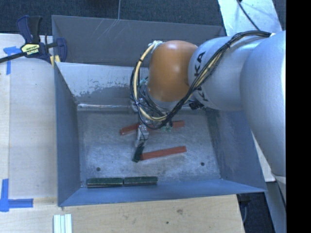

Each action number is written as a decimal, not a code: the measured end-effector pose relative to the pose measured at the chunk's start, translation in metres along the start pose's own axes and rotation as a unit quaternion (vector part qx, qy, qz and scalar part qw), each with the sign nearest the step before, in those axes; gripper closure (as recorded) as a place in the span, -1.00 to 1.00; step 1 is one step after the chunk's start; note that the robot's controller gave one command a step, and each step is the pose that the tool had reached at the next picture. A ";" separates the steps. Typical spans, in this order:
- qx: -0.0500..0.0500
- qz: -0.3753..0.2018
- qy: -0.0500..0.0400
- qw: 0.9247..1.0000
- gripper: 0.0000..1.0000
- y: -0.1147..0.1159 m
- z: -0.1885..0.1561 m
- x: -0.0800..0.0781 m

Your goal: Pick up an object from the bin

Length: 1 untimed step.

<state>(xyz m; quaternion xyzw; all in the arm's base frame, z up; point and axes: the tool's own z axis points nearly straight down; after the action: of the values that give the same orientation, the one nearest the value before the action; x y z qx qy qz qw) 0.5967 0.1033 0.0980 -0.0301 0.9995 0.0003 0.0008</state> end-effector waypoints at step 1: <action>-0.001 0.010 0.000 1.000 -1.00 -0.036 0.028 -0.024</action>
Offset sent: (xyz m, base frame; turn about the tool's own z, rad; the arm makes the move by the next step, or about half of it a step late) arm 0.0246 -0.0333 -0.0280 0.0162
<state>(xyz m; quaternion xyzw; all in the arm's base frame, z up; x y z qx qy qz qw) 0.6226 0.0689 0.0704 -0.0199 0.9998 0.0014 0.0003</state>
